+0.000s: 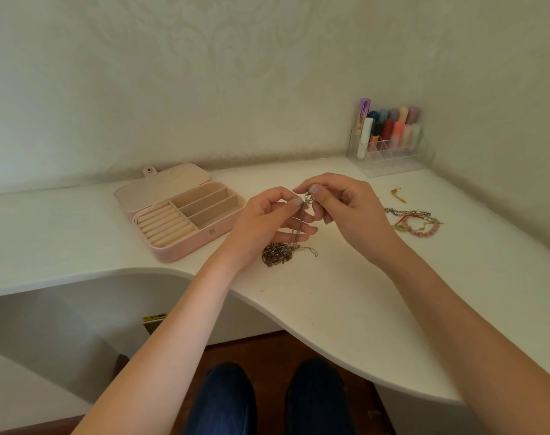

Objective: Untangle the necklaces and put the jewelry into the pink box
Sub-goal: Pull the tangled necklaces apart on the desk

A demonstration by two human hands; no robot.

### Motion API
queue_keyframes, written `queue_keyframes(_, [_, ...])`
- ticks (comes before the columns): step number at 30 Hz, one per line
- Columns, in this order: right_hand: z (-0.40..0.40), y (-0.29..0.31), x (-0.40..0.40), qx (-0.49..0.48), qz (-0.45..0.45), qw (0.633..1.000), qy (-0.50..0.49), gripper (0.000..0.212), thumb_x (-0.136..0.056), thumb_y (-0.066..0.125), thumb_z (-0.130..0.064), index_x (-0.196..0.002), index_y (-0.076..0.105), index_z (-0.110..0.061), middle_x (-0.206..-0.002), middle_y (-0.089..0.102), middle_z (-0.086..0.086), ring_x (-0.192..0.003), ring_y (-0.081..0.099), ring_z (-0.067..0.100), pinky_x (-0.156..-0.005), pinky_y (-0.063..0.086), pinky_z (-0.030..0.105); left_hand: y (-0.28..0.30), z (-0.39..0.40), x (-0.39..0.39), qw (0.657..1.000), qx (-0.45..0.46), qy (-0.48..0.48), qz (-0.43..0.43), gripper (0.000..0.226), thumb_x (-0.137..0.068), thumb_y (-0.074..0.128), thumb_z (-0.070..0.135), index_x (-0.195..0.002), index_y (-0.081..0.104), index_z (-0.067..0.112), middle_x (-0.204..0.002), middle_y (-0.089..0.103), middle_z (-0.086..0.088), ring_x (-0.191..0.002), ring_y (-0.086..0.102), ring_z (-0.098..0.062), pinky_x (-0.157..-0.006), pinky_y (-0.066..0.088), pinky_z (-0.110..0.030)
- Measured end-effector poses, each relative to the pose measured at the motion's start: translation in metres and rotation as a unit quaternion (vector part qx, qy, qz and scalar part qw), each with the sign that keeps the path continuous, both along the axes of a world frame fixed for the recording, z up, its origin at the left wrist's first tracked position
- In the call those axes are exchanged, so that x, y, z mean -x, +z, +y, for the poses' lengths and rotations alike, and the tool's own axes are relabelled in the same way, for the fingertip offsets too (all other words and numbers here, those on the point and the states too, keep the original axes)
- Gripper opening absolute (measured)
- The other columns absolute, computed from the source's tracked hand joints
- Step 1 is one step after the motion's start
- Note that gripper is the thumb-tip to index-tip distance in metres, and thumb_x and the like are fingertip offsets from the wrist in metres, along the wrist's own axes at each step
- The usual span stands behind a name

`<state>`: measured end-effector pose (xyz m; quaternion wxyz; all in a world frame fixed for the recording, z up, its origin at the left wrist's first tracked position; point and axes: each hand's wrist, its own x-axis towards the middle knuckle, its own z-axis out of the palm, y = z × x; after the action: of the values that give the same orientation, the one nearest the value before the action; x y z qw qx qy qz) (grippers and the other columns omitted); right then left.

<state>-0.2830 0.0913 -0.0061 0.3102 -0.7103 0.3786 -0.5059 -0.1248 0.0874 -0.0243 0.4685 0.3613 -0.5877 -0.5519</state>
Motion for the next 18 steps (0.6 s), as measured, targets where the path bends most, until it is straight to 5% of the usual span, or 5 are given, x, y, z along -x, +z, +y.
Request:
queue_keyframes(3, [-0.0023,-0.001,0.0014,0.0,-0.003,1.0,-0.02,0.021,-0.097,0.049,-0.01,-0.096,0.07,-0.011,-0.06,0.056,0.0,-0.057,0.052,0.005,-0.056,0.044,0.018,0.0005,0.0004,0.0002,0.999,0.022,0.003,-0.039,0.008,-0.091,0.059,0.012,-0.086,0.062,0.007,-0.065,0.062,-0.002,-0.051,0.054,-0.013,-0.053,0.052,-0.027])
queue_keyframes(9, [-0.0017,-0.0006,0.0029,-0.009,-0.033,0.999,-0.018,0.02,-0.098,0.049,-0.01,-0.099,0.069,-0.007,-0.069,0.063,0.004,-0.063,0.057,0.006,-0.062,0.048,0.018,0.0022,-0.0012,-0.0012,0.996,0.033,0.004,-0.077,0.009,-0.084,0.069,0.012,-0.077,0.066,0.016,-0.059,0.05,0.004,-0.049,0.04,-0.007,-0.048,0.037,-0.018])
queue_keyframes(18, [-0.0027,0.0043,0.0038,-0.204,-0.191,0.958,0.067,0.023,-0.091,0.045,0.008,-0.098,0.062,-0.006,-0.082,0.062,0.006,-0.074,0.061,0.014,-0.073,0.052,0.024,0.005,-0.0038,-0.0062,0.988,0.089,0.094,-0.087,0.009,-0.083,0.07,0.011,-0.076,0.065,0.016,-0.061,0.048,-0.003,-0.052,0.037,-0.007,-0.048,0.03,-0.014])
